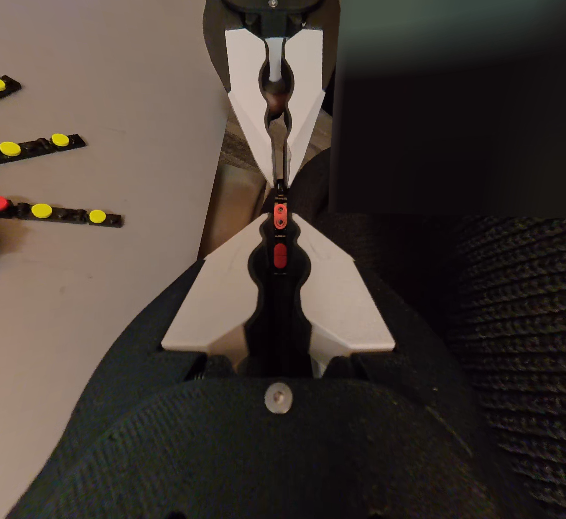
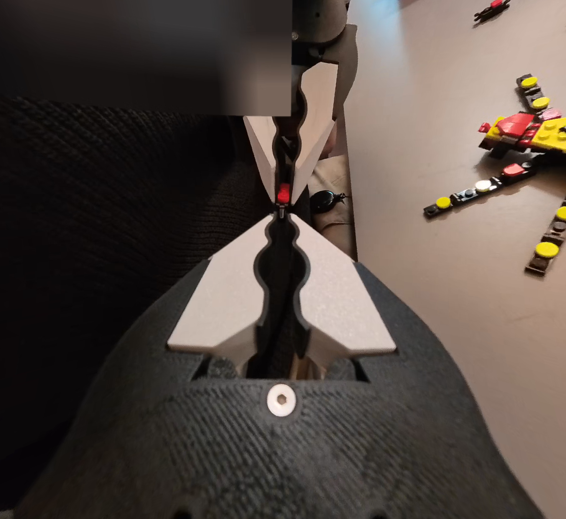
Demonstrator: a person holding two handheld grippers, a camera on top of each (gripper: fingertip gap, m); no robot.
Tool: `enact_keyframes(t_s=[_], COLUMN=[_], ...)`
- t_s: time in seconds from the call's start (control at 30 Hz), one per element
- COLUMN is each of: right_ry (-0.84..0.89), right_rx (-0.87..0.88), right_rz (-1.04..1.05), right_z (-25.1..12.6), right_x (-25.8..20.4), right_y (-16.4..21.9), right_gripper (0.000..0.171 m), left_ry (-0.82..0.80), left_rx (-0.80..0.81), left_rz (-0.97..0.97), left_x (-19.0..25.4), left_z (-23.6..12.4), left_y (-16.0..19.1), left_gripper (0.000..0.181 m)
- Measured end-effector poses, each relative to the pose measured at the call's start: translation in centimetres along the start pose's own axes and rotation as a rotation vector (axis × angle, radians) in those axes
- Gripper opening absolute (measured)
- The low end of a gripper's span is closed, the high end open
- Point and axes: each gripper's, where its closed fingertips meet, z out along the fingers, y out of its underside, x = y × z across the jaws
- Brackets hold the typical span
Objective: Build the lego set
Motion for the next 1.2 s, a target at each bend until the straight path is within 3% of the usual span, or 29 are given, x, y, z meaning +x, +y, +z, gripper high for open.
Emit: enact_keyframes(t_s=[0.57,0.77,1.2], right_ry=[-0.015,-0.008,0.012], right_rx=[0.005,-0.122,-0.225], right_rz=[0.004,-0.005,-0.031], right_z=[-0.1,1.0,1.7], right_x=[-0.1,0.0,0.2], right_y=[-0.2,1.9,3.4], right_gripper=[0.002,0.002,0.003], left_ry=[0.014,0.008,-0.013], left_rx=[0.016,-0.094,-0.197], left_rz=[-0.005,0.008,-0.005], left_x=[0.2,0.0,-0.2], left_z=[-0.1,0.6,1.2], left_y=[-0.4,1.5,3.1], left_gripper=[0.003,0.003,0.003])
